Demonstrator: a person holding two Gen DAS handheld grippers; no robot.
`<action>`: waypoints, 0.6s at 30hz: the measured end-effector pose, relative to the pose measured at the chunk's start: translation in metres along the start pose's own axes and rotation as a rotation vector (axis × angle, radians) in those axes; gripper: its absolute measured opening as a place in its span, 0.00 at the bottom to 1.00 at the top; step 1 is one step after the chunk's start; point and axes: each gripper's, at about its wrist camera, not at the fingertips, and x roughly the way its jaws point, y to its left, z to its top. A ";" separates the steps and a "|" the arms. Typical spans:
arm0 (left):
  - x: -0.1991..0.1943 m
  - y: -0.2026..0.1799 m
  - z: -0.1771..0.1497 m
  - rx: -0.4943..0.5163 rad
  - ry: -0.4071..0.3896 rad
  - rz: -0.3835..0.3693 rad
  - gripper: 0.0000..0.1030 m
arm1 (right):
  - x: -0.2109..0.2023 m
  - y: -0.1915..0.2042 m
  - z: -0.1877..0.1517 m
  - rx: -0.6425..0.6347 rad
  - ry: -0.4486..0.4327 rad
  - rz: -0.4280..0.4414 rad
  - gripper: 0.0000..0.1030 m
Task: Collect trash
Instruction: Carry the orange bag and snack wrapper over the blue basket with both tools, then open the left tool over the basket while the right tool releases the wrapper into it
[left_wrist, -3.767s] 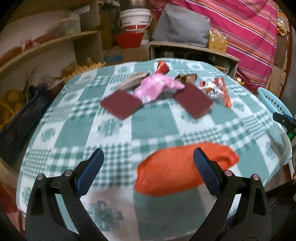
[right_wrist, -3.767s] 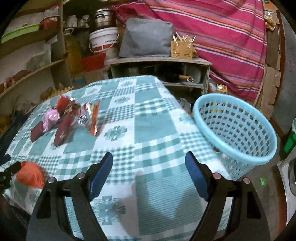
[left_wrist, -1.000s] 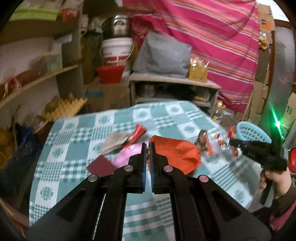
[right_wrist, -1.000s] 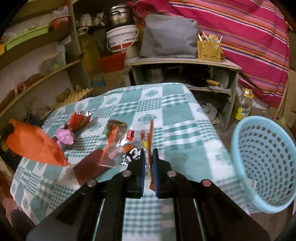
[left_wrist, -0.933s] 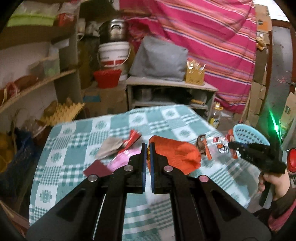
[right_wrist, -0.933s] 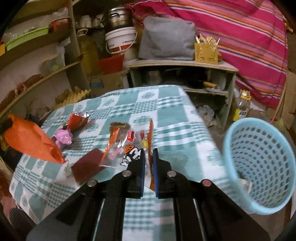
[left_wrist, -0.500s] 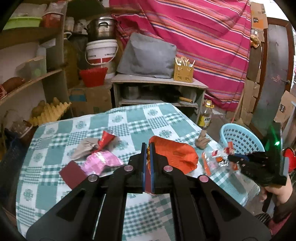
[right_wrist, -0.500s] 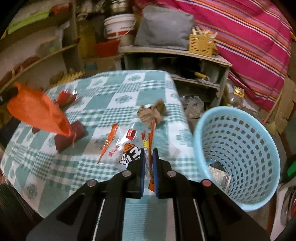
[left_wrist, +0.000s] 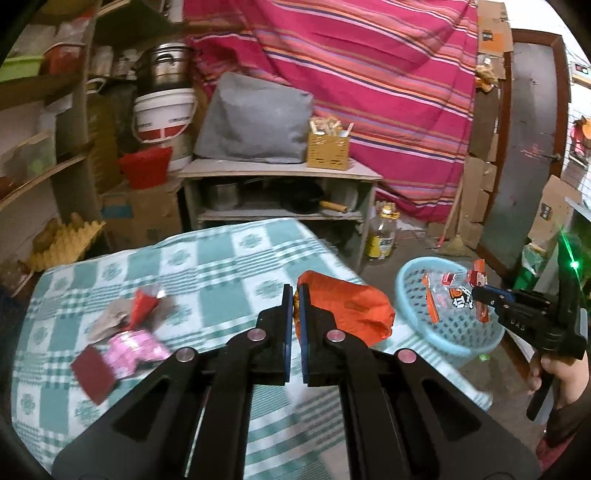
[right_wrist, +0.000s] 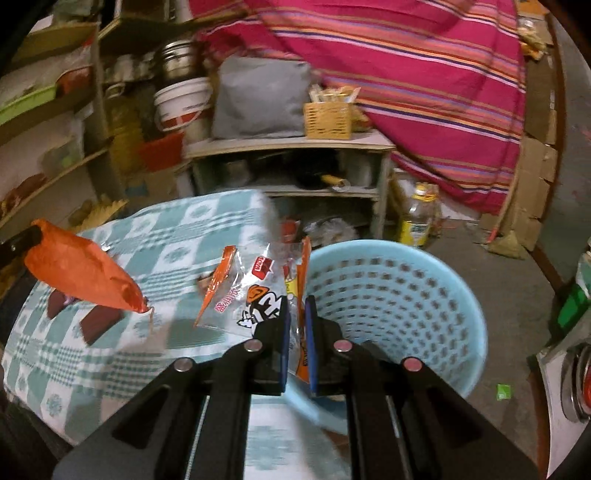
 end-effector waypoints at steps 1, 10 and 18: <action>0.005 -0.010 0.002 0.007 0.002 -0.013 0.02 | -0.003 -0.011 0.001 0.013 -0.007 -0.020 0.08; 0.042 -0.078 0.017 0.056 0.008 -0.098 0.02 | -0.013 -0.085 0.001 0.088 -0.011 -0.122 0.08; 0.090 -0.127 0.015 0.093 0.063 -0.137 0.02 | -0.012 -0.117 -0.001 0.127 -0.004 -0.158 0.08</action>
